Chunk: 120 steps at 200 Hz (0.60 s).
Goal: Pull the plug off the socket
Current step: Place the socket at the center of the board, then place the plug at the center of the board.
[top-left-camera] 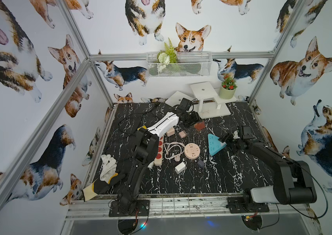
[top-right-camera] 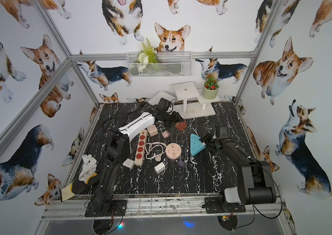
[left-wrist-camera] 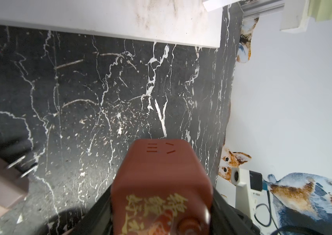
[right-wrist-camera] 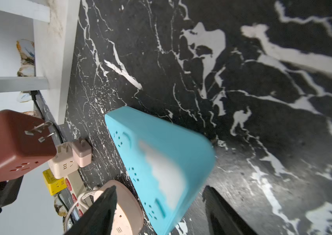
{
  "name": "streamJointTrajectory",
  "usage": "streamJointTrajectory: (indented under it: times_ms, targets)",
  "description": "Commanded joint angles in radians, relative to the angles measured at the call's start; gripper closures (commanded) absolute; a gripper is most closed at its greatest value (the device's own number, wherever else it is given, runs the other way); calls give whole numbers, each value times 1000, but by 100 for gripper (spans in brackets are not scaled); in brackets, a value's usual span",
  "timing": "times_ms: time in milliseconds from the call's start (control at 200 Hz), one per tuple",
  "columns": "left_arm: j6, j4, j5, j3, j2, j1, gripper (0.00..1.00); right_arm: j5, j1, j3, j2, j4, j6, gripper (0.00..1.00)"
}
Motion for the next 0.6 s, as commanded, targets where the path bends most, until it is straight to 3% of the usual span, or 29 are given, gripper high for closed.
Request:
streamJointTrajectory:
  times_ms: [0, 225, 430, 596]
  targets:
    - [26, 95, -1, -6, 16, 1, 100, 112, -1, 26, -35, -187, 9, 22]
    - [-2, 206, 12, -47, 58, -1, 98, 233, -1, 78, -165, -385, -5, 4]
    - [-49, 248, 7, -60, 100, -4, 86, 237, -1, 102, -227, -430, -57, 1]
    - [-96, 272, 32, -61, 135, -4, 69, 234, 0, 107, -230, -442, -96, 1]
